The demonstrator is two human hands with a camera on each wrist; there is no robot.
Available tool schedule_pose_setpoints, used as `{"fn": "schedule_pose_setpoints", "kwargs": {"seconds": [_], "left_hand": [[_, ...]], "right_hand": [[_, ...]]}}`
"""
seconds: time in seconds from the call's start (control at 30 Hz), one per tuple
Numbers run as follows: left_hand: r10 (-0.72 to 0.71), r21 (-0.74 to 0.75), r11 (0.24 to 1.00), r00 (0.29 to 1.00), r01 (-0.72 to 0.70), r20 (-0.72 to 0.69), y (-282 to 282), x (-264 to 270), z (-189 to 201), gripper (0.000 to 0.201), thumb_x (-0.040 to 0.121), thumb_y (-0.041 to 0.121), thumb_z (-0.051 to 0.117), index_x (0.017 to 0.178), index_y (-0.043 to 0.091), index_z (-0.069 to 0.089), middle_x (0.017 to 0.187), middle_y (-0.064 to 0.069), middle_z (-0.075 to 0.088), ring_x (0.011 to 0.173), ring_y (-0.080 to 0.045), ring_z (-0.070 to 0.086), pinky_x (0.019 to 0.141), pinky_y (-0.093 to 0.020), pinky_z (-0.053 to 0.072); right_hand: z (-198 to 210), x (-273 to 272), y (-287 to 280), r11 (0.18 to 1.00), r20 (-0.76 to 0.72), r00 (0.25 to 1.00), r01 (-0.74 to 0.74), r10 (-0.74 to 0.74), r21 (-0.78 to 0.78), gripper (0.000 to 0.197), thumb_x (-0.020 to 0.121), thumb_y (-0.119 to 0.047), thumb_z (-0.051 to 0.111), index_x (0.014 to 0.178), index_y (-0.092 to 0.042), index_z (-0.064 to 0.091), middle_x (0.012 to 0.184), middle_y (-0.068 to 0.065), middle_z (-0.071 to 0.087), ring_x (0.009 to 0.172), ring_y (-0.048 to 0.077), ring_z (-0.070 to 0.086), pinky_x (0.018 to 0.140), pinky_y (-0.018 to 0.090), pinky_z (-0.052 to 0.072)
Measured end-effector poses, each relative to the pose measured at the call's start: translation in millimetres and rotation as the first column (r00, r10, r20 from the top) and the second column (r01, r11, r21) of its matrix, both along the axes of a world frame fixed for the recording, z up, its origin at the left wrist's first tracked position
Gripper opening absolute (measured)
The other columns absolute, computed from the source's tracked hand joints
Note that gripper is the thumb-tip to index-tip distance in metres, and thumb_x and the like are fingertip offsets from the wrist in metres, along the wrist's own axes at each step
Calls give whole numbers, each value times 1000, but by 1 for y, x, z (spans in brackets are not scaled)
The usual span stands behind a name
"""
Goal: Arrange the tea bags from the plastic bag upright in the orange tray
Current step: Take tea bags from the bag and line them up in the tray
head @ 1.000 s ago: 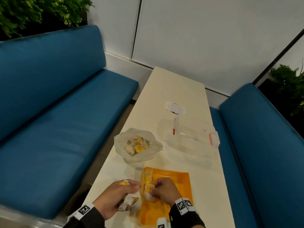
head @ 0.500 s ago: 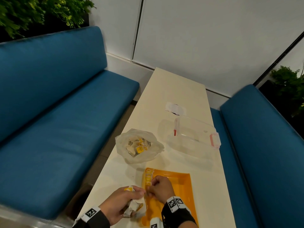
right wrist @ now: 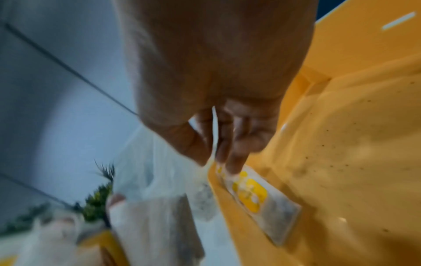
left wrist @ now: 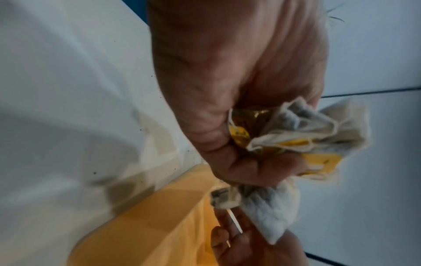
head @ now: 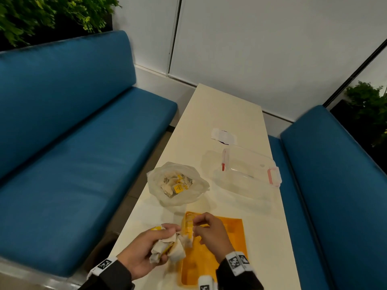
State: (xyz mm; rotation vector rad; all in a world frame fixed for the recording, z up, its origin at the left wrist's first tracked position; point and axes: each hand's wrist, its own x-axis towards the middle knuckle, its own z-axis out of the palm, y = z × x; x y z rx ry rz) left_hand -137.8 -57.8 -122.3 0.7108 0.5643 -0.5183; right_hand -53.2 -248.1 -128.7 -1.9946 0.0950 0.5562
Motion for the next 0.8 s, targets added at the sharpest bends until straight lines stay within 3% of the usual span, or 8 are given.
{"fn": "schedule_pose_setpoints", "kwargs": {"seconds": [0.07, 0.13, 0.23, 0.3, 0.37, 0.47, 0.57, 0.8], "left_hand": [[59, -71, 996, 998, -59, 7, 4, 2, 4, 18, 84, 13, 69, 98, 7, 77, 88, -11, 68, 67, -20, 59, 38, -21, 45], [99, -129, 987, 995, -97, 11, 6, 3, 6, 16, 85, 12, 68, 97, 6, 76, 88, -13, 68, 64, -21, 61, 35, -21, 46], [85, -173, 982, 996, -80, 22, 3, 6, 9, 19, 82, 6, 77, 100, 4, 74, 93, -17, 68, 63, -25, 63, 33, -25, 47], [72, -166, 984, 997, -68, 21, -1, 8, 10, 16, 84, 8, 74, 100, 4, 74, 95, -18, 67, 65, -26, 64, 33, -24, 47], [75, -162, 984, 997, -72, 13, -4, 10, 12, 16, 86, 12, 67, 98, 5, 74, 94, -18, 67, 68, -27, 63, 34, -23, 47], [112, -170, 979, 994, -112, -7, -8, 13, 15, 15, 85, 13, 67, 95, 6, 74, 92, -16, 68, 70, -25, 63, 34, -23, 48], [129, -166, 977, 991, -131, -24, -12, 15, 18, 15, 84, 14, 69, 95, 7, 75, 93, -16, 69, 71, -25, 64, 35, -23, 49], [118, -199, 973, 993, -119, -18, -12, 18, 20, 15, 86, 15, 68, 92, 7, 78, 100, -20, 68, 82, -28, 63, 36, -23, 49]], "right_hand": [[22, -7, -3, 978, -127, 990, -35, 63, 208, 25, 74, -4, 72, 99, -11, 70, 104, 2, 73, 89, 26, 71, 61, 30, 51], [35, -10, -6, 946, -175, 974, -83, 143, 313, 34, 74, -3, 73, 108, -8, 70, 112, 5, 72, 98, 31, 71, 66, 34, 53], [39, -13, -8, 912, -168, 968, -108, 187, 395, 35, 83, 4, 68, 116, -8, 67, 119, 7, 70, 98, 30, 70, 69, 39, 54], [39, -14, -7, 901, -108, 975, -132, 193, 414, 38, 82, 0, 70, 118, -13, 67, 121, 5, 69, 97, 25, 68, 71, 40, 57], [38, -16, -3, 914, 5, 981, -181, 193, 363, 39, 81, -4, 73, 115, -22, 69, 118, 2, 69, 96, 20, 67, 71, 37, 58], [36, -19, 1, 967, 235, 960, -196, 155, 162, 38, 78, -9, 76, 101, -38, 66, 113, -6, 65, 95, 11, 65, 69, 26, 54], [32, -21, 2, 975, 395, 902, -215, 175, 60, 37, 78, -11, 76, 101, -39, 65, 108, -12, 57, 91, 13, 61, 62, 22, 47], [31, -11, 5, 972, 364, 903, -233, 228, -30, 15, 83, -14, 77, 91, -27, 74, 97, -9, 60, 81, 8, 61, 66, 12, 42]]}}
